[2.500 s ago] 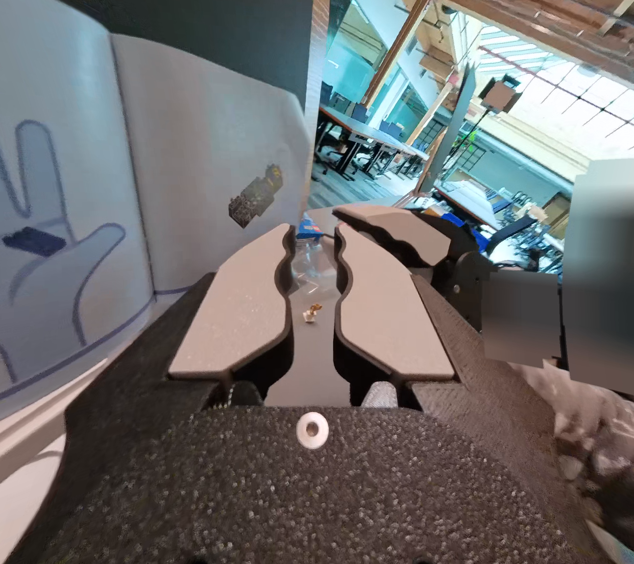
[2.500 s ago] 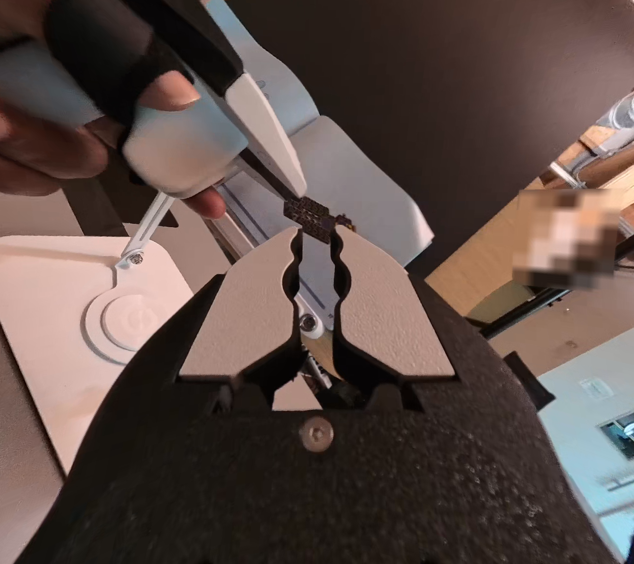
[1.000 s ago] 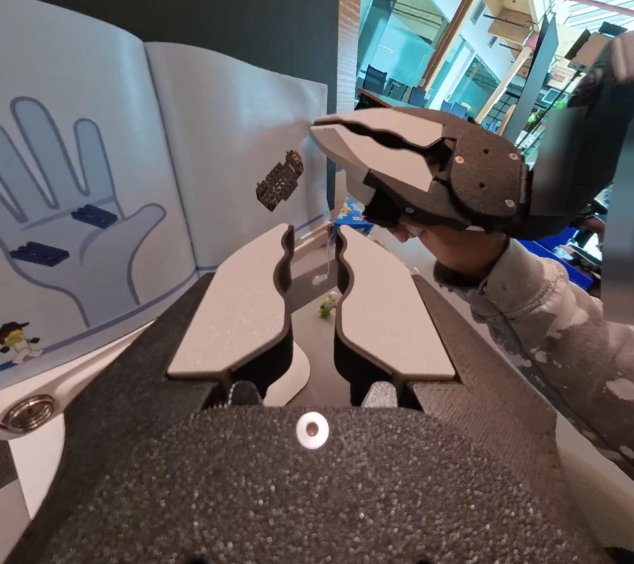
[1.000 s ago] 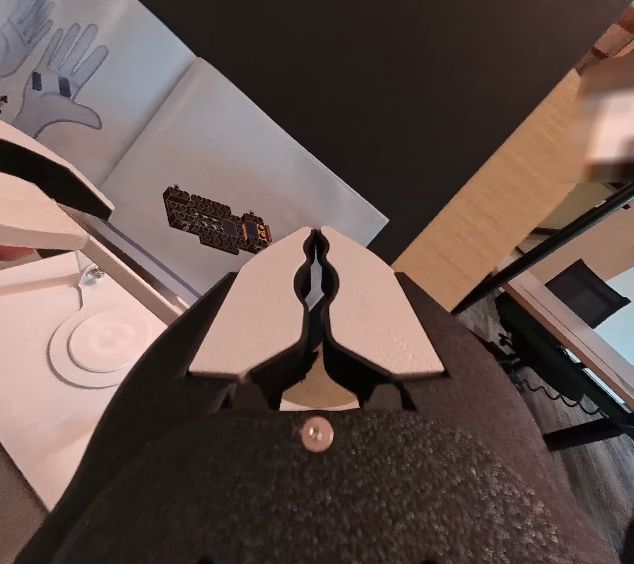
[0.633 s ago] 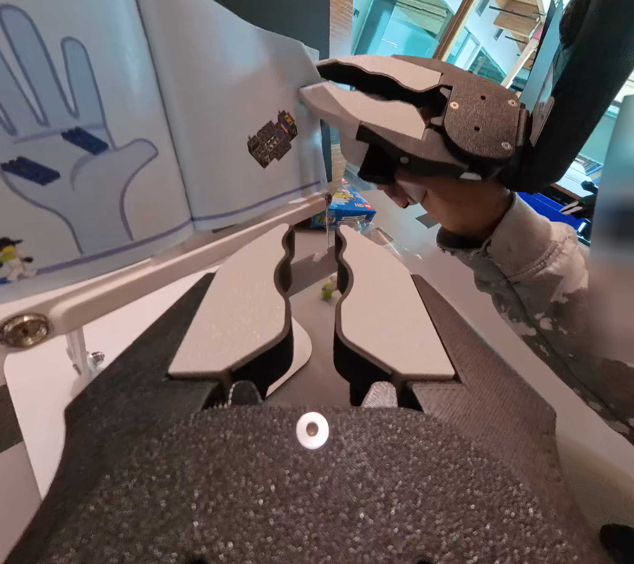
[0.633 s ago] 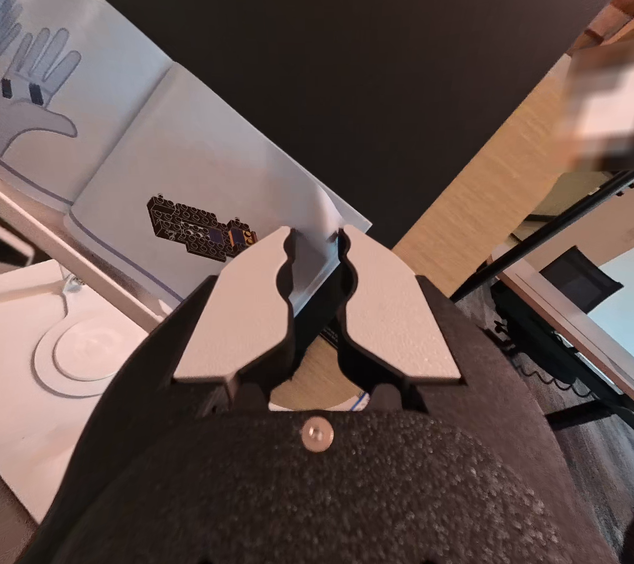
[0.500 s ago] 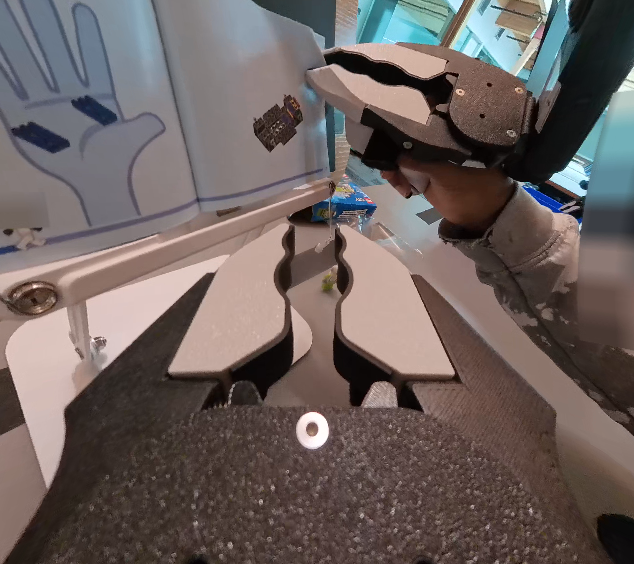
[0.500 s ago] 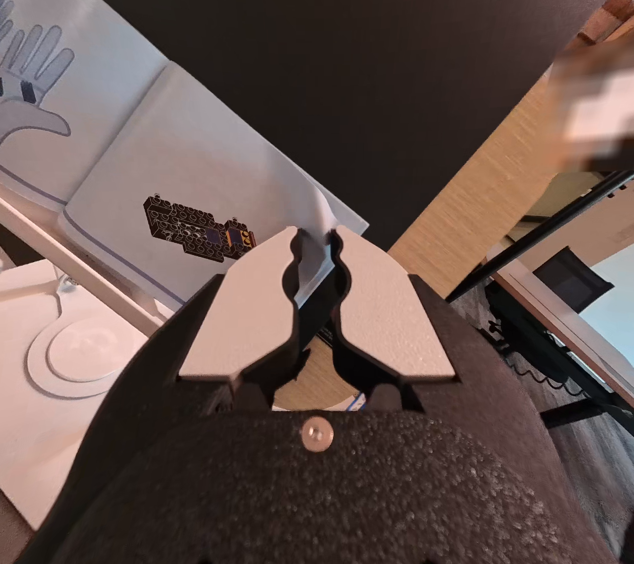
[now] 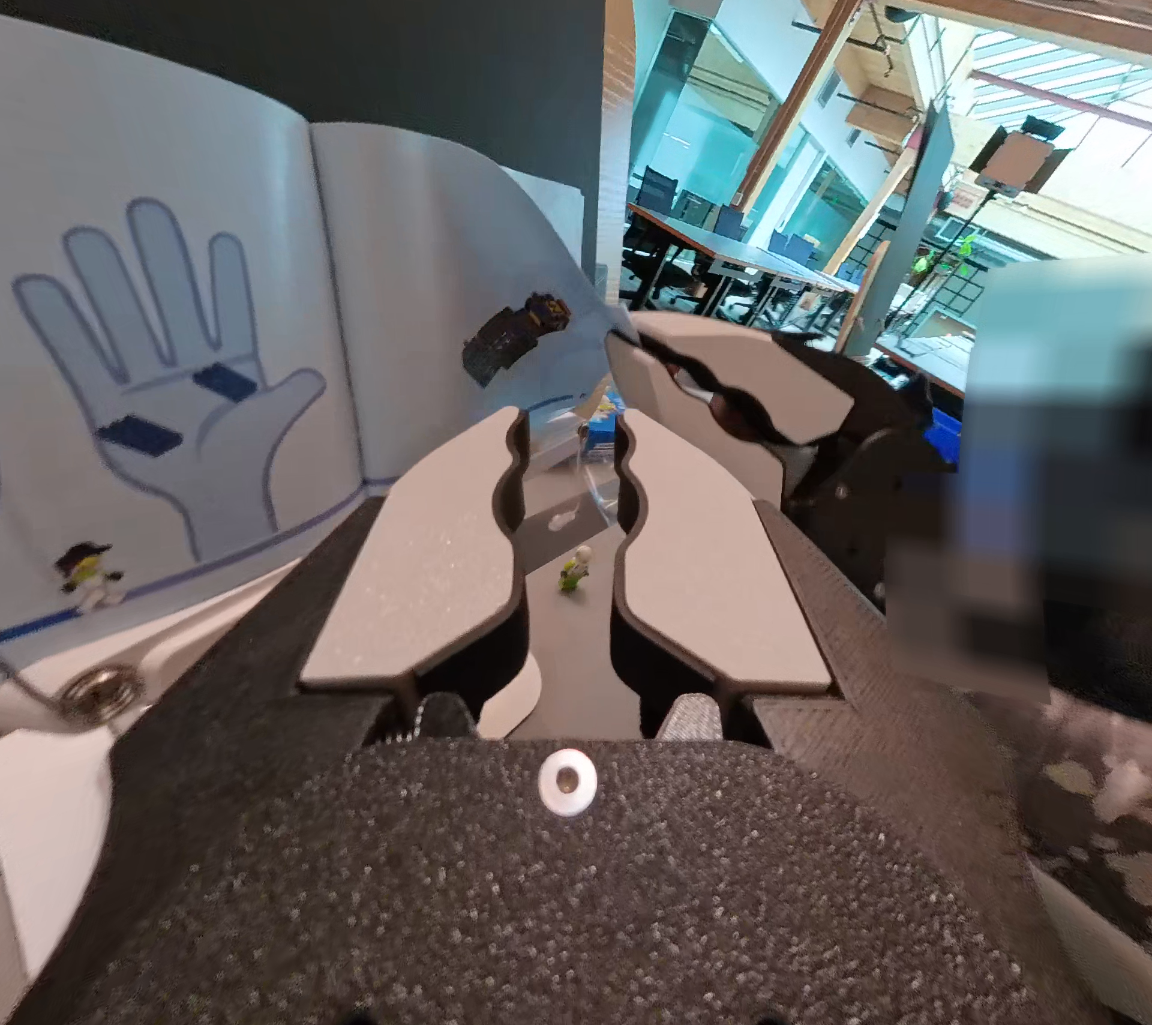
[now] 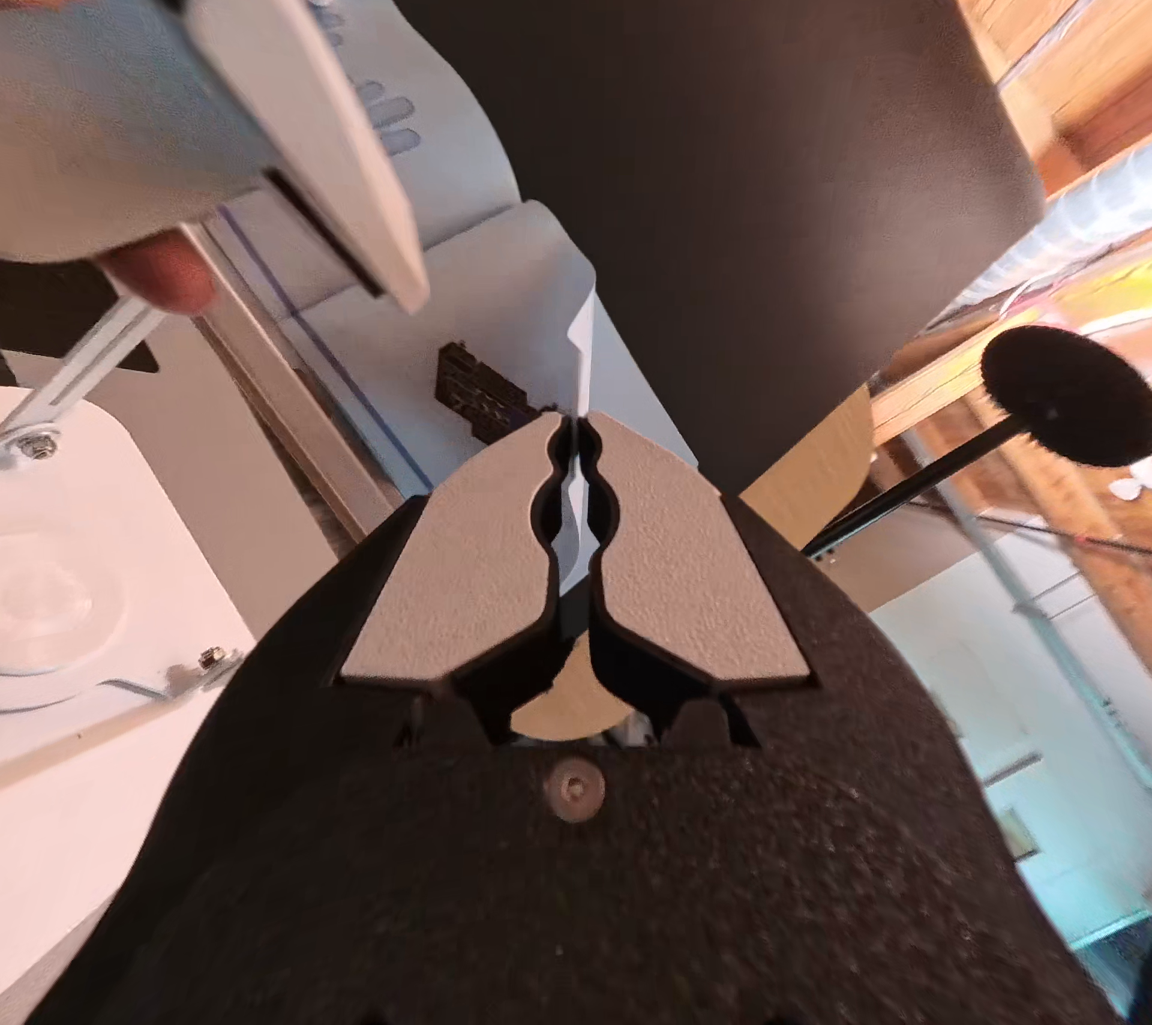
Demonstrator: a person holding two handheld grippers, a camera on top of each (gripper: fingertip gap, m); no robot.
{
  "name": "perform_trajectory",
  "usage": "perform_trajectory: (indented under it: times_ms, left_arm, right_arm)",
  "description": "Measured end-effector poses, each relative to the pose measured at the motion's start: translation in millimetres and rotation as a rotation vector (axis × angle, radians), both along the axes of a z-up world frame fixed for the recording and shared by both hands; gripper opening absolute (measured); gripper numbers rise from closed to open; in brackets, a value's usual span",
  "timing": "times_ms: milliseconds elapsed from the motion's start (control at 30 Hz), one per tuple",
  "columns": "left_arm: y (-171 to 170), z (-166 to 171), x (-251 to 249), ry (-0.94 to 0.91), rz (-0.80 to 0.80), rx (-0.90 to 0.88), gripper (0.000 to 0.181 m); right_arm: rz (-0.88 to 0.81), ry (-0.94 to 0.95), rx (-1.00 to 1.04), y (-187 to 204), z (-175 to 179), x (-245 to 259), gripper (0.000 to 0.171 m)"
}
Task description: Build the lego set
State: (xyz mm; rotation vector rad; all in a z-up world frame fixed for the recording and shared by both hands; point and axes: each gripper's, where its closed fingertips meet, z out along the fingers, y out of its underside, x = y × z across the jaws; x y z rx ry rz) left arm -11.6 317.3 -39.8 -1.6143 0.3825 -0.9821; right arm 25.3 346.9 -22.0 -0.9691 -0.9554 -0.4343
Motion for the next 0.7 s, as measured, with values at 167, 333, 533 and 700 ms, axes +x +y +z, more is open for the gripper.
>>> perform_trajectory:
  times_ms: [167,333,533,700]
  left_arm:
    - [6.1,8.5,15.9,-0.078,-0.092,-0.050,0.029]
    - [9.9,6.8,26.0,-0.066,-0.134,-0.062,0.022]
    - [8.3,7.5,28.3,-0.025,-0.133,-0.015,0.000]
    - [9.2,5.1,22.8,-0.011,-0.120,-0.004,0.000]
  right_arm:
    - [0.013,-0.037,0.037,-7.4,-6.1,-5.9,0.002]
    - [0.028,-0.058,0.069,-13.2,-7.5,-8.3,0.002]
    - [0.058,-0.030,0.035,-17.7,-9.6,-8.5,0.005]
    - [0.136,0.142,-0.092,-21.7,1.3,1.8,0.012]
